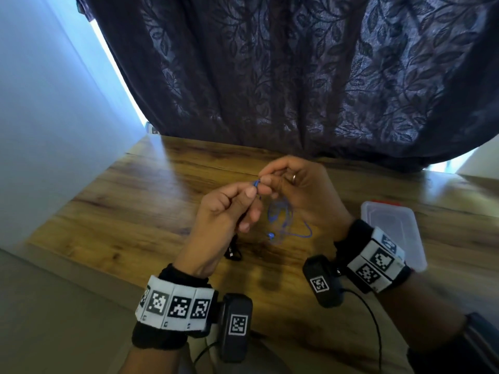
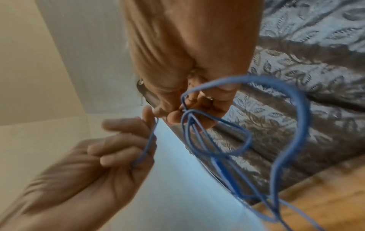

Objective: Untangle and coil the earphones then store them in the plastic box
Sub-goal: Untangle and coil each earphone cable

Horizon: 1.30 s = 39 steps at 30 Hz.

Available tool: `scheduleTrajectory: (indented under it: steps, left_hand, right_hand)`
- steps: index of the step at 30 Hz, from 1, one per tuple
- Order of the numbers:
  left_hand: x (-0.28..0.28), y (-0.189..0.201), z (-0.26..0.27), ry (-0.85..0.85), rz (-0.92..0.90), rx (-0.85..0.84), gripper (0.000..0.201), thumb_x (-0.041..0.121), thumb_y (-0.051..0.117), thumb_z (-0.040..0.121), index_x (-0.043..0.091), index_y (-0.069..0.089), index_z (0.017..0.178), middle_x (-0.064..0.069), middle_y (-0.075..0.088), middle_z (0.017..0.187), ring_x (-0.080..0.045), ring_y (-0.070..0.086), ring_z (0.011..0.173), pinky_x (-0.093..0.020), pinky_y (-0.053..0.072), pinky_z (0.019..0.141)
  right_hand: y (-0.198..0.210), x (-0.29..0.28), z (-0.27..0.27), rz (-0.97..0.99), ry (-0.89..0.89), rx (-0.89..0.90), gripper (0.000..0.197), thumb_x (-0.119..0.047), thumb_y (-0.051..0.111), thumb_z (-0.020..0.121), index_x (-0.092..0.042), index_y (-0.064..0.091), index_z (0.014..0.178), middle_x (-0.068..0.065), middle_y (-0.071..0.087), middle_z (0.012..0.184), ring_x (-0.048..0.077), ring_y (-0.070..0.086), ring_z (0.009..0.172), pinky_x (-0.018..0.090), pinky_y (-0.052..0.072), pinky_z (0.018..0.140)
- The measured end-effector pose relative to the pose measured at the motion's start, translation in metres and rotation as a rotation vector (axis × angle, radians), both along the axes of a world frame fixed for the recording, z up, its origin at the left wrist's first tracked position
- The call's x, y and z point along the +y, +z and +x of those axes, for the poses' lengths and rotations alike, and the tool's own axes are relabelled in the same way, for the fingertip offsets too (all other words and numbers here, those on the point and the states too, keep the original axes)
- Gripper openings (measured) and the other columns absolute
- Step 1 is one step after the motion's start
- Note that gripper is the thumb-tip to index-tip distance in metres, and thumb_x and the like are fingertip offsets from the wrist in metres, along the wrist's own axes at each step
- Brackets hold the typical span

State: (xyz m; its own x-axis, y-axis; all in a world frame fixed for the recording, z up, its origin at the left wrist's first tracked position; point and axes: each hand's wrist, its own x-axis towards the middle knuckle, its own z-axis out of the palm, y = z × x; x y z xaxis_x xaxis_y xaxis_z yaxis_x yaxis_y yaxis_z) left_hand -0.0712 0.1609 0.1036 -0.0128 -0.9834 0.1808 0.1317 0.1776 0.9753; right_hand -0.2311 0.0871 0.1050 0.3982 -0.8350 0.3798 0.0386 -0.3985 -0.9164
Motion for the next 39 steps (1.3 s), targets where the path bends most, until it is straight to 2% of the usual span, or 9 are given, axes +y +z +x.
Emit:
scheduleTrajectory:
  steps: [5, 9, 11, 15, 20, 24, 31, 35, 39]
  left_hand:
    - [0.002, 0.007, -0.002, 0.030, 0.030, 0.251, 0.029, 0.006, 0.051, 0.096, 0.002, 0.063, 0.121, -0.011, 0.077, 0.098, -0.007, 0.054, 0.052, -0.021, 0.050, 0.053]
    - [0.000, 0.000, 0.000, 0.123, -0.065, -0.035, 0.039, 0.003, 0.047, 0.102, 0.005, 0.049, 0.141, -0.004, 0.072, 0.121, -0.013, 0.072, 0.080, -0.021, 0.055, 0.066]
    - [0.000, -0.009, 0.000, 0.182, -0.150, -0.223, 0.043, 0.001, 0.045, 0.103, 0.008, 0.043, 0.146, -0.001, 0.071, 0.124, -0.017, 0.075, 0.089, -0.023, 0.056, 0.073]
    - [0.000, -0.027, 0.006, 0.250, -0.295, -0.599, 0.039, 0.003, 0.043, 0.104, 0.023, 0.049, 0.136, 0.008, 0.070, 0.112, -0.007, 0.071, 0.083, -0.024, 0.058, 0.077]
    - [0.006, -0.031, 0.009, 0.073, -0.106, -0.748, 0.022, 0.013, 0.043, 0.105, 0.016, 0.065, 0.100, 0.018, 0.061, 0.069, 0.000, 0.055, 0.063, -0.022, 0.041, 0.063]
    - [0.008, -0.025, 0.015, -0.079, 0.002, -0.552, 0.031, 0.032, 0.046, 0.104, 0.013, 0.070, 0.098, 0.008, 0.053, 0.060, -0.006, 0.047, 0.057, -0.022, 0.038, 0.060]
    - [0.011, -0.008, 0.023, -0.077, 0.048, 0.030, 0.021, 0.023, 0.054, 0.095, 0.009, 0.070, 0.090, 0.003, 0.038, 0.054, -0.006, 0.029, 0.046, -0.019, 0.021, 0.047]
    - [0.014, 0.009, 0.030, -0.063, -0.028, 0.212, 0.022, 0.021, 0.049, 0.097, 0.007, 0.066, 0.092, 0.002, 0.035, 0.055, -0.007, 0.027, 0.046, -0.018, 0.027, 0.048]
    - [0.012, 0.012, 0.029, -0.017, -0.058, 0.282, 0.023, 0.019, 0.045, 0.098, 0.005, 0.063, 0.095, 0.005, 0.039, 0.053, -0.004, 0.030, 0.043, -0.022, 0.023, 0.048]
  right_hand:
    - [-0.035, 0.023, 0.006, 0.124, 0.188, 0.147, 0.019, -0.010, 0.046, 0.105, -0.017, 0.062, 0.112, 0.009, 0.068, 0.077, 0.019, 0.059, 0.056, 0.039, 0.051, 0.060]
    - [-0.044, 0.042, 0.001, 0.187, 0.330, 0.389, 0.020, -0.018, 0.045, 0.106, -0.006, 0.059, 0.115, 0.005, 0.073, 0.082, 0.020, 0.069, 0.067, 0.053, 0.056, 0.073]
    - [-0.037, 0.047, -0.004, 0.168, 0.376, 0.491, 0.018, -0.013, 0.048, 0.105, -0.005, 0.063, 0.111, 0.007, 0.075, 0.090, 0.021, 0.073, 0.078, 0.050, 0.058, 0.080]
    - [-0.015, 0.049, -0.016, 0.013, 0.318, 0.637, 0.017, -0.019, 0.054, 0.102, -0.016, 0.069, 0.107, -0.002, 0.076, 0.089, 0.005, 0.071, 0.078, 0.022, 0.056, 0.073]
    - [0.004, 0.021, -0.028, -0.442, 0.016, 0.686, 0.013, -0.018, 0.066, 0.087, -0.024, 0.076, 0.091, -0.011, 0.065, 0.081, 0.008, 0.058, 0.075, 0.027, 0.048, 0.073]
    - [0.001, -0.013, -0.037, -0.517, -0.031, 0.675, 0.020, -0.018, 0.066, 0.081, -0.037, 0.072, 0.084, -0.016, 0.060, 0.085, 0.006, 0.048, 0.089, 0.038, 0.036, 0.094]
    - [-0.052, -0.064, -0.039, -0.351, -0.046, 0.786, 0.016, -0.024, 0.068, 0.089, -0.039, 0.073, 0.091, -0.013, 0.062, 0.112, 0.016, 0.052, 0.111, 0.055, 0.036, 0.105]
    - [-0.083, -0.089, -0.041, -0.133, -0.048, 0.934, 0.028, -0.037, 0.055, 0.100, -0.034, 0.067, 0.126, 0.002, 0.055, 0.140, 0.026, 0.047, 0.132, 0.052, 0.034, 0.112]
    - [-0.098, -0.098, -0.041, 0.015, 0.048, 1.077, 0.054, -0.055, 0.049, 0.098, -0.032, 0.048, 0.146, 0.014, 0.061, 0.133, 0.030, 0.052, 0.128, 0.052, 0.041, 0.108]
